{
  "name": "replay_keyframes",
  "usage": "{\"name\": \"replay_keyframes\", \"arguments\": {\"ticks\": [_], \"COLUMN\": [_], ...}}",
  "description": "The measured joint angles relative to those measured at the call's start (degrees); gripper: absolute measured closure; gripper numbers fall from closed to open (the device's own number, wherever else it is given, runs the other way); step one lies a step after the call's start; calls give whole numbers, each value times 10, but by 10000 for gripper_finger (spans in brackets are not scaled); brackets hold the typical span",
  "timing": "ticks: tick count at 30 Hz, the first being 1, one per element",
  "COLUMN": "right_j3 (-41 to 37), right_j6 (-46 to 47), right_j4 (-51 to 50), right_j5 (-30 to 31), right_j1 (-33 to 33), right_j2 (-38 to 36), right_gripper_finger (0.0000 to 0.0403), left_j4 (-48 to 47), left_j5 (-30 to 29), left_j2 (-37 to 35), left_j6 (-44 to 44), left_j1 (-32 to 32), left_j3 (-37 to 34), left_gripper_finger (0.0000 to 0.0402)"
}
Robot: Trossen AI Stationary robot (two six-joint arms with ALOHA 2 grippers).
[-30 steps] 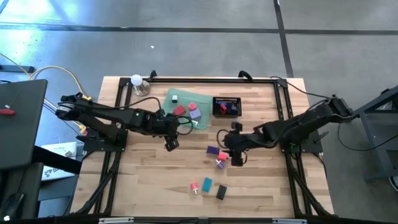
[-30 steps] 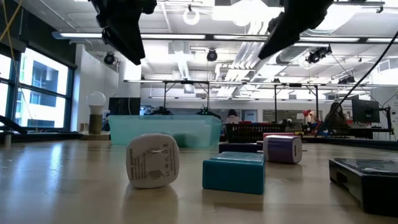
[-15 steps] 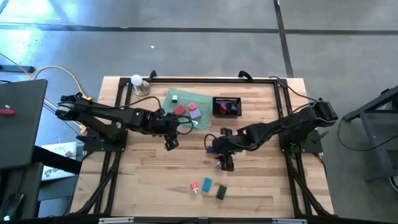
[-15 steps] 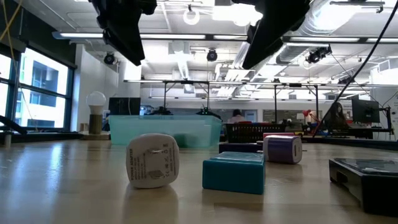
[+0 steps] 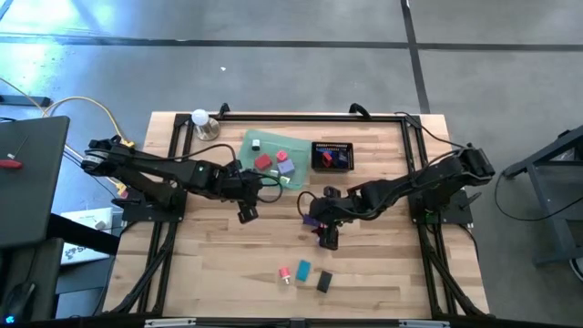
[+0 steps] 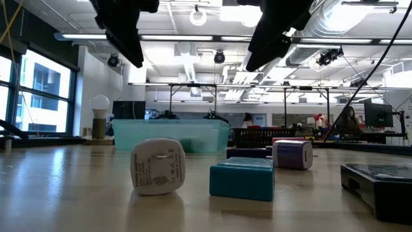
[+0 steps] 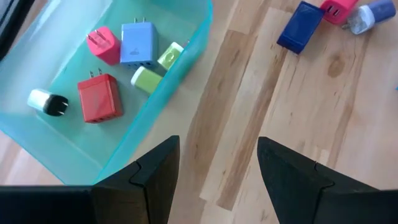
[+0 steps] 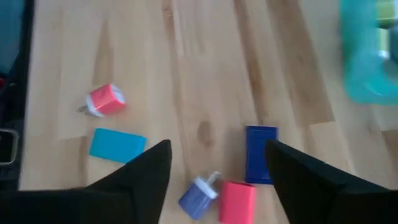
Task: Pick & Place Office items
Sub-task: Put the dark blue digital timer into the black bin
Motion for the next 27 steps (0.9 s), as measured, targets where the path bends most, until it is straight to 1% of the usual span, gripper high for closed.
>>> {"name": "replay_keyframes", "arguments": {"ticks": [5, 10, 13, 17, 18, 24, 27], "right_j3": [0, 0, -1, -3, -4, -3, -3], "right_j6": [-35, -33, -40, -60, -58, -44, -44], "right_j4": [-24, -19, -33, -33, -35, -1, 0], "right_j5": [12, -4, 5, 47, 49, 50, 34], "right_j1": [-15, -14, -12, -19, -20, -29, -29], "right_j2": [0, 3, 5, 16, 20, 63, 87], "right_gripper_finger": [116, 99, 98, 104, 106, 116, 119], "left_j4": [1, 1, -1, -1, -1, 14, 17], "left_j5": [-11, -12, -12, -12, -12, -13, -12], "left_j2": [0, 0, 0, 0, 0, 2, 2], "left_j6": [41, 46, 48, 49, 51, 53, 52], "left_j1": [18, 39, 41, 41, 41, 41, 35], "left_j3": [0, 0, 0, 0, 0, 0, -1], "left_gripper_finger": [194, 194, 194, 194, 194, 194, 194]}}
